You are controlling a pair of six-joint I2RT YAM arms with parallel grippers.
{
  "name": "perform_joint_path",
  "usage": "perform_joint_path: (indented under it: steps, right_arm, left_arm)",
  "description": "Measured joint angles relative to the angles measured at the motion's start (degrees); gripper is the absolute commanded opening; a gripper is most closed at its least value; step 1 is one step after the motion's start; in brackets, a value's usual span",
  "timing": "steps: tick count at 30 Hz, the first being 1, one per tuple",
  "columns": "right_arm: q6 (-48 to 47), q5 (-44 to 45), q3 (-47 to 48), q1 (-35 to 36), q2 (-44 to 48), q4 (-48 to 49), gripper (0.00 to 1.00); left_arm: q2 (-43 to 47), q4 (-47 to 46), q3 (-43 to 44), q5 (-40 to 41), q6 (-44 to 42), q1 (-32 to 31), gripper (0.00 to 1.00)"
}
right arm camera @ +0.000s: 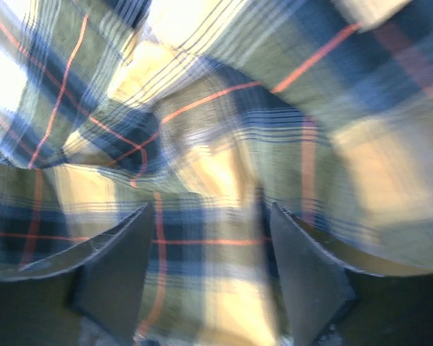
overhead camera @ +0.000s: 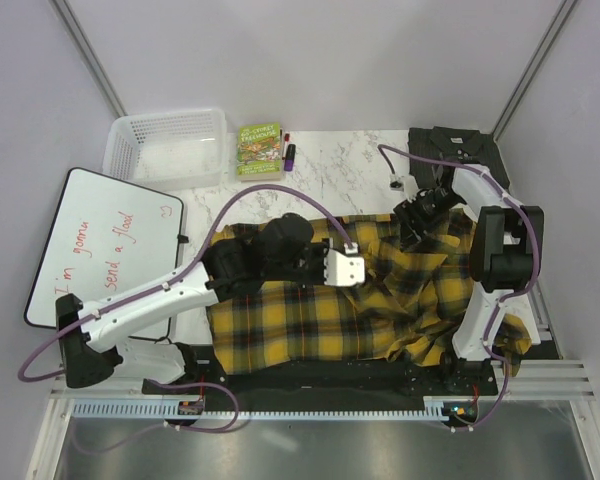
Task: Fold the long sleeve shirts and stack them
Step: Fold the shirt
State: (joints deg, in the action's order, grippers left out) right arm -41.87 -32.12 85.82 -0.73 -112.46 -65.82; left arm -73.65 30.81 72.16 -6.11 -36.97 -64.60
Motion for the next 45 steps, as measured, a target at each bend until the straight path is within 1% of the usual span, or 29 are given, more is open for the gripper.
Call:
perform_joint_path:
  steps: [1,3,5,7,10,15,22,25,27,29,32,34,37,38,41,43,44,45]
  right_arm:
    - [-0.46,0.26,1.09,-0.28,0.02,-0.24,0.88]
    - [-2.10,1.22,3.26,-0.94,0.07,-1.77,0.94]
    - [-3.34,2.05,4.09,-1.36,0.07,-3.23,0.96]
    - [-4.79,2.80,4.24,-1.73,0.04,-4.90,0.96]
    - [-6.40,3.85,4.24,-2.12,0.04,-6.40,0.95]
    - [-8.52,4.98,5.42,-3.26,0.04,-8.17,0.94]
    - [-9.44,6.64,9.16,-4.26,0.02,-8.52,0.90]
    - [-9.64,6.99,9.97,-4.26,0.02,-8.48,0.85]
    - [-10.10,7.32,9.99,-4.26,0.02,-8.57,0.78]
    - [-10.51,7.61,9.99,-4.26,0.00,-8.57,0.67]
    - [-10.84,7.87,9.99,-4.26,-0.13,-8.55,0.56]
    - [-10.88,8.22,9.99,-4.26,-0.52,-8.48,0.53]
    - [-10.88,9.42,9.66,-4.26,-1.44,-7.91,0.40]
    - [-10.91,10.01,9.29,-4.26,-1.75,-7.52,0.32]
    - [-11.02,11.76,8.28,-4.26,-2.62,-6.58,0.22]
    - [-10.82,12.81,7.89,-4.26,-3.15,-5.84,0.22]
    - [-10.62,13.14,7.85,-4.28,-3.30,-5.42,0.24]
    - [-10.38,13.33,7.85,-4.28,-3.43,-4.90,0.29]
  left_arm:
    - [0.50,-0.13,-0.63,0.07,0.85,1.88,0.02]
    - [1.09,-0.31,-1.75,0.02,2.82,5.55,0.02]
    - [1.40,-0.46,-3.08,-0.09,5.38,9.64,0.02]
    - [1.40,-0.39,-4.22,-0.04,8.13,13.60,0.02]
    - [1.38,0.13,-5.51,-0.09,12.02,17.75,0.02]
    - [1.18,0.55,-9.22,-0.59,18.12,23.10,0.02]
    - [0.37,1.01,-14.34,-2.03,22.60,30.62,0.02]
    - [-0.24,0.92,-15.54,-2.08,23.04,33.14,0.02]
    - [-0.55,0.81,-15.89,-2.38,23.06,34.69,0.02]
    - [-0.72,0.52,-15.89,-2.95,23.06,35.71,0.02]
    - [-0.90,0.11,-15.89,-3.17,23.06,36.13,0.02]
    - [-1.46,-0.28,-15.96,-3.26,23.04,36.13,0.02]
    - [-2.60,-1.18,-16.39,-3.23,23.04,36.28,0.02]
    - [-2.93,-1.36,-16.57,-3.21,23.04,36.41,0.02]
    - [-3.52,-1.60,-16.74,-3.08,23.02,37.05,0.02]
    - [-3.63,-2.25,-16.74,-2.95,23.02,37.44,0.02]
    - [-3.63,-2.56,-16.74,-2.91,22.99,37.59,0.02]
    - [-3.63,-2.91,-16.79,-2.80,22.99,37.75,0.02]
